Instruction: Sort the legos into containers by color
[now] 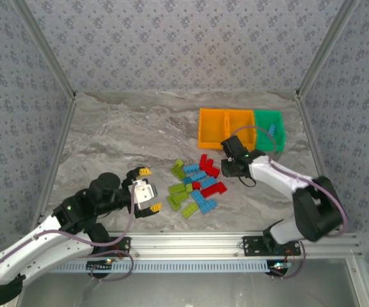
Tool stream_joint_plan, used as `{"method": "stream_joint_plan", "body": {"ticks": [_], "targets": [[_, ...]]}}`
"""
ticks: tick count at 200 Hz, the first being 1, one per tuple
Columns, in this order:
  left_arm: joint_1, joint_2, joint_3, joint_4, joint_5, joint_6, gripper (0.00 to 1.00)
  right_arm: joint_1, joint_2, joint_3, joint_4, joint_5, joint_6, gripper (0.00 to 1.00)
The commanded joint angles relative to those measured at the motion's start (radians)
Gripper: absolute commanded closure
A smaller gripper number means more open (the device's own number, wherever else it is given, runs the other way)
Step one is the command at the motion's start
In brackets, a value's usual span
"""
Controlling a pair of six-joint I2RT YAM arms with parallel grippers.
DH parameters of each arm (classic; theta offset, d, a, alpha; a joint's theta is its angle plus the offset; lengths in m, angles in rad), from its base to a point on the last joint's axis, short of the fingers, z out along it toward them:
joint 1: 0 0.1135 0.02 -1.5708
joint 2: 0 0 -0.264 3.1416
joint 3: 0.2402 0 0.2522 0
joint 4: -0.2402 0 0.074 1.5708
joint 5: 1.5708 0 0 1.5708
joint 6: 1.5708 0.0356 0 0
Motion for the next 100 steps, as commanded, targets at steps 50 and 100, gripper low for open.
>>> {"method": "stream_joint_plan", "body": {"ticks": [50,100], "targets": [[0.026,0.024,0.007,0.031,0.006,-0.029,0.01,-0.209,0.019,0.249,-0.016,0.043,-0.055,0.68],[0.029,0.026,0.013,0.020,-0.083,-0.083,0.01,-0.293,0.417,0.552,-0.040,-0.003,-0.101,0.58]]}}
